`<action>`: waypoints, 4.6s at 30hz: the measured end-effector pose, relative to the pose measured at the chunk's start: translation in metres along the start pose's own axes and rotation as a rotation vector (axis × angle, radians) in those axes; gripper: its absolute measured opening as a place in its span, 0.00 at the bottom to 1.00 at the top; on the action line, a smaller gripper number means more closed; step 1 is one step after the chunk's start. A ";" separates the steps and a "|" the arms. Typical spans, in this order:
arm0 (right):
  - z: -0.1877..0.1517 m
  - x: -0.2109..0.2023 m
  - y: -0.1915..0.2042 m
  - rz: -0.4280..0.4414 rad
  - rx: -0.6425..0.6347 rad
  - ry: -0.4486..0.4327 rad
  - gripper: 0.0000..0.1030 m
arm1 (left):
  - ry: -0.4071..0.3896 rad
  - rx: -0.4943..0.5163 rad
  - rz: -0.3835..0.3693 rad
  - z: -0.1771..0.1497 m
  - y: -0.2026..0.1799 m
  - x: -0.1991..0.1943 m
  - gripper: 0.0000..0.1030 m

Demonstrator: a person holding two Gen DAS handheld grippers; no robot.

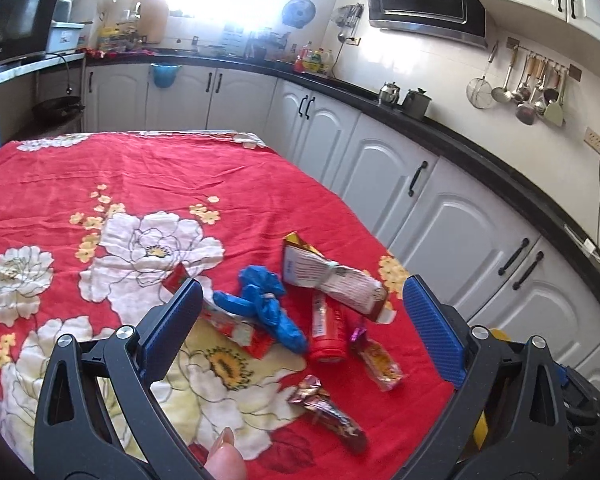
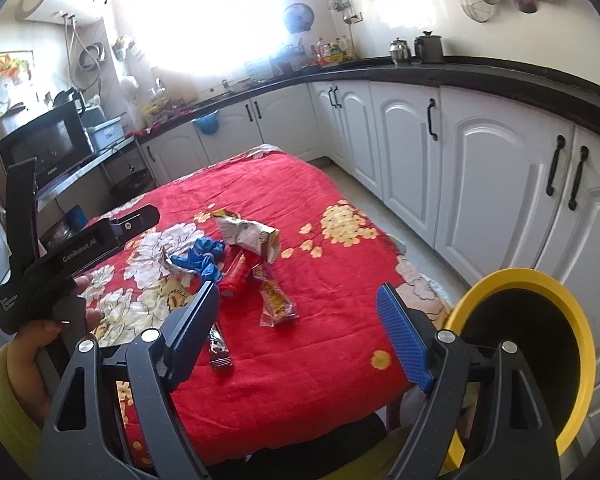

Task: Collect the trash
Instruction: 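Move both tools back over the table toward the remaining trash, then grasp the blue glove with the left tool while the right tool grasps the yellow snack packet, then carry the blue glove and snack packet over the yellow bin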

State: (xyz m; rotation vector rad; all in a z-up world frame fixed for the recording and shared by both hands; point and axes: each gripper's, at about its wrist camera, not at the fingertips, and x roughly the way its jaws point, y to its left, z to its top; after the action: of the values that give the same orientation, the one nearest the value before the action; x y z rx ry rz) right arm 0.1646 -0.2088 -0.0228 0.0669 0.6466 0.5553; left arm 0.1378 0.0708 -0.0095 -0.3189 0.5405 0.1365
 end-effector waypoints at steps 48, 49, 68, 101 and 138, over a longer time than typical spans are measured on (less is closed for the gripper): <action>-0.030 0.126 0.004 -0.002 -0.057 0.216 0.32 | 0.229 0.170 0.092 -0.023 0.008 0.102 0.26; -0.032 0.124 0.002 0.000 -0.052 0.213 0.30 | 0.232 0.181 0.096 -0.025 0.007 0.102 0.24; -0.041 0.097 -0.008 0.027 0.012 0.182 0.10 | 0.212 0.154 -0.003 -0.029 0.010 0.069 0.03; -0.015 0.015 -0.030 0.048 0.059 0.025 0.08 | 0.118 0.135 -0.188 -0.010 -0.033 0.004 0.03; -0.043 -0.075 -0.133 -0.111 0.184 -0.078 0.08 | 0.113 0.333 -0.343 -0.060 -0.154 -0.021 0.03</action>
State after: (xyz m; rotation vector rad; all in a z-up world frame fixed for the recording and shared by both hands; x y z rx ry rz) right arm 0.1525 -0.3651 -0.0460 0.2229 0.6198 0.3838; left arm 0.1228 -0.0953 -0.0069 -0.0904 0.6014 -0.3034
